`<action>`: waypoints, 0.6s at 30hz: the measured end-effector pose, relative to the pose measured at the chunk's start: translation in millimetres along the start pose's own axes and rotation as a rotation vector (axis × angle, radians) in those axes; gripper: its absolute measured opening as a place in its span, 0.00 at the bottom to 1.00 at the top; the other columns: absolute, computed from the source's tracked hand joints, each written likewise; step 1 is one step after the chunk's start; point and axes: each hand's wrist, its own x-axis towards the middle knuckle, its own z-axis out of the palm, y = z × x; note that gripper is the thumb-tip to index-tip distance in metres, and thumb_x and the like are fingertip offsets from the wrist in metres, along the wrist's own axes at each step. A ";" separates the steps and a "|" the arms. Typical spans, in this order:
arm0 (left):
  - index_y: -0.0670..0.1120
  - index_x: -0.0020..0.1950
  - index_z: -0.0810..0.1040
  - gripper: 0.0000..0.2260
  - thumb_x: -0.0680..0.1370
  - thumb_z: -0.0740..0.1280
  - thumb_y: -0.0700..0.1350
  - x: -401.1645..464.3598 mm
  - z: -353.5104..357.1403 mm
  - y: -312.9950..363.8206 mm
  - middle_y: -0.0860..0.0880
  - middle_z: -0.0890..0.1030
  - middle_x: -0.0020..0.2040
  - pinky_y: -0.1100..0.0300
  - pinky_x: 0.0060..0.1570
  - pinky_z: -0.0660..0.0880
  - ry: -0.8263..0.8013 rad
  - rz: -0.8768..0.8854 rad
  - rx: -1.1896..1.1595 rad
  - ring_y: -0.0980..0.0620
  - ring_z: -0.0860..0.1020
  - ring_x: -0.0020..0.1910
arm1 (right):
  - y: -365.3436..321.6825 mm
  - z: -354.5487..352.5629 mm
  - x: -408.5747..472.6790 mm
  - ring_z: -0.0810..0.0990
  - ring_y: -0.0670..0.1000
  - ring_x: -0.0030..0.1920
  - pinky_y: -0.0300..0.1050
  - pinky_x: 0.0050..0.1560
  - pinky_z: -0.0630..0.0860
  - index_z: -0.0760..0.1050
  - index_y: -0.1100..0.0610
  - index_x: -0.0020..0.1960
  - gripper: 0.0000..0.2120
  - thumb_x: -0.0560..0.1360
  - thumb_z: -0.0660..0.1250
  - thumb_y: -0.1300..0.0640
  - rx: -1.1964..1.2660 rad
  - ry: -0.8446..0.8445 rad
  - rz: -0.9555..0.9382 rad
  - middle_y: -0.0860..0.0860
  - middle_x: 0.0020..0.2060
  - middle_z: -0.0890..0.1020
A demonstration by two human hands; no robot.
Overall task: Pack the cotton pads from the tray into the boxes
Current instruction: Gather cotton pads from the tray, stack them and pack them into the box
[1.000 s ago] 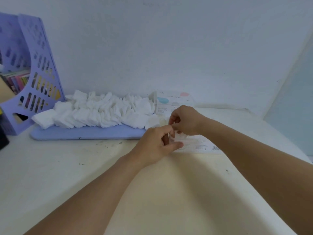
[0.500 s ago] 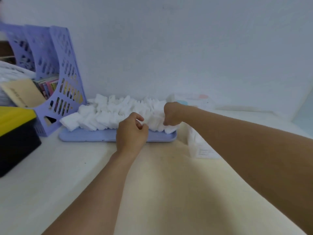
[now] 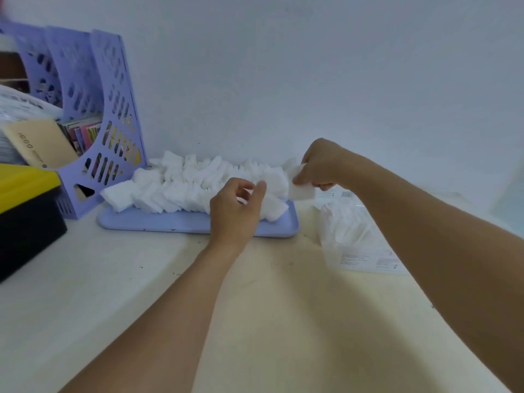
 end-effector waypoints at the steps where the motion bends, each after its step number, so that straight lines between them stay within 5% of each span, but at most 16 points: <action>1: 0.50 0.48 0.79 0.10 0.79 0.69 0.55 2.4 -0.5 5.5 0.52 0.81 0.44 0.57 0.42 0.77 -0.018 -0.094 -0.135 0.55 0.78 0.40 | -0.1 -4.9 -5.7 0.70 0.54 0.26 0.40 0.28 0.70 0.77 0.65 0.40 0.10 0.73 0.76 0.61 0.060 0.050 -0.029 0.56 0.28 0.74; 5: 0.48 0.55 0.80 0.12 0.78 0.71 0.55 4.6 -5.4 15.7 0.48 0.83 0.52 0.53 0.43 0.80 -0.282 -0.344 -0.501 0.48 0.83 0.49 | -9.0 2.3 -26.2 0.76 0.52 0.33 0.38 0.27 0.73 0.82 0.66 0.50 0.10 0.75 0.74 0.60 0.210 -0.043 -0.160 0.58 0.35 0.78; 7: 0.44 0.56 0.81 0.11 0.80 0.70 0.50 4.1 -6.7 16.7 0.47 0.85 0.48 0.55 0.39 0.80 -0.365 -0.324 -0.549 0.48 0.84 0.44 | -17.7 12.6 -29.3 0.80 0.52 0.38 0.37 0.34 0.79 0.81 0.68 0.54 0.08 0.77 0.70 0.65 0.409 -0.190 -0.181 0.60 0.41 0.81; 10: 0.42 0.54 0.79 0.06 0.82 0.66 0.43 15.2 -11.0 12.8 0.46 0.83 0.42 0.60 0.30 0.78 -0.093 -0.340 -0.538 0.52 0.82 0.33 | -22.9 22.9 -13.6 0.87 0.60 0.44 0.51 0.48 0.85 0.79 0.71 0.58 0.11 0.77 0.66 0.69 0.637 -0.051 -0.061 0.63 0.46 0.84; 12: 0.43 0.54 0.79 0.04 0.82 0.66 0.41 24.2 -16.7 4.4 0.47 0.81 0.43 0.60 0.30 0.78 0.104 -0.417 -0.600 0.52 0.82 0.34 | -23.3 30.1 0.0 0.87 0.61 0.42 0.57 0.49 0.85 0.80 0.72 0.52 0.10 0.77 0.67 0.65 0.380 0.074 0.005 0.63 0.42 0.86; 15: 0.49 0.47 0.80 0.03 0.79 0.70 0.42 26.1 -20.1 -0.2 0.51 0.81 0.43 0.60 0.36 0.78 0.174 -0.487 -0.653 0.53 0.79 0.39 | -24.4 48.7 2.1 0.85 0.60 0.37 0.50 0.44 0.83 0.73 0.65 0.43 0.10 0.80 0.66 0.59 0.061 -0.151 0.127 0.58 0.33 0.80; 18: 0.48 0.45 0.80 0.04 0.77 0.72 0.41 24.1 -19.4 1.3 0.49 0.82 0.44 0.60 0.39 0.78 0.167 -0.531 -0.711 0.52 0.79 0.40 | -22.3 64.5 11.3 0.82 0.58 0.36 0.44 0.39 0.79 0.69 0.61 0.45 0.09 0.81 0.65 0.59 0.061 -0.164 0.200 0.57 0.32 0.76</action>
